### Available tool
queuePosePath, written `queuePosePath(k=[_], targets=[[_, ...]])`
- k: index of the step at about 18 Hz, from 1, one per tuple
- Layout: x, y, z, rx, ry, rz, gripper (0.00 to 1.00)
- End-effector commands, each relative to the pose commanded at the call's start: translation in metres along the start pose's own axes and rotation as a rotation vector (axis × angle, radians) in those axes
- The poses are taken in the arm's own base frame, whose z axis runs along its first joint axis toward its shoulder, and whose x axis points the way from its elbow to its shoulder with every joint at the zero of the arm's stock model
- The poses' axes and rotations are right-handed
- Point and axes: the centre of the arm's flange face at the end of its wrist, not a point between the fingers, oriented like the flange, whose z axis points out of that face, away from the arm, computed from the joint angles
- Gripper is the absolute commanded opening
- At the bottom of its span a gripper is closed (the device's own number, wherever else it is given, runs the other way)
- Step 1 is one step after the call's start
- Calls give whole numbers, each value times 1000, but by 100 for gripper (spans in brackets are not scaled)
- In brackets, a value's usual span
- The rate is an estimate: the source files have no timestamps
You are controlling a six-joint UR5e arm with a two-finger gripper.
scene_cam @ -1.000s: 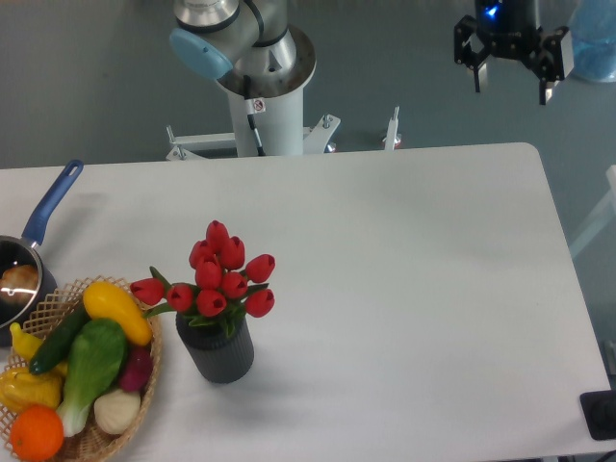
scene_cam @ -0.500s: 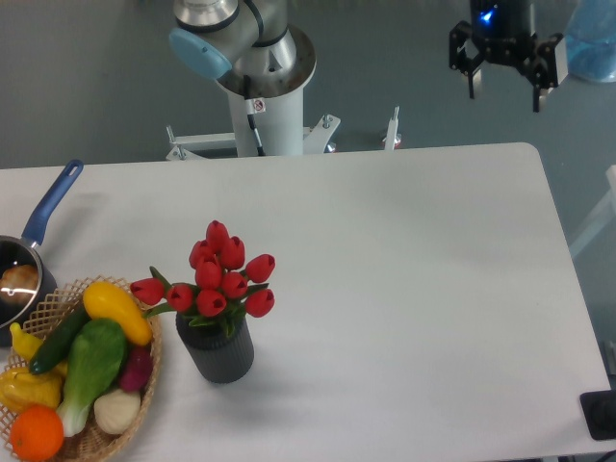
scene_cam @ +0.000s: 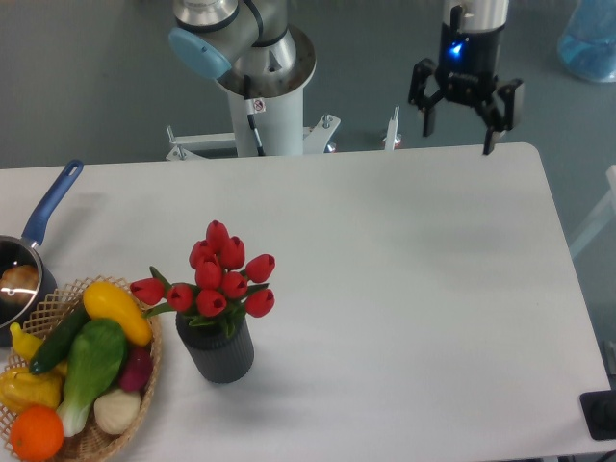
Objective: Pick up the flowers from the vase
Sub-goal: 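Move the open gripper toward the red tulips in the black vase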
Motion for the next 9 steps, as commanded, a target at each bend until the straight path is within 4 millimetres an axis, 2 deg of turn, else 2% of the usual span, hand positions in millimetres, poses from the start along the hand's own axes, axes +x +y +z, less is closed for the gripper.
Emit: queuePosePath(k=[1, 3, 5, 7, 9], targets=[[2, 3, 21, 97, 43, -28, 100], [7, 6, 36, 152, 73, -50, 100], [11, -5, 47, 174, 99, -35, 100], [14, -11, 79, 208, 160, -26, 100], [18, -22, 94, 243, 193, -14, 100]])
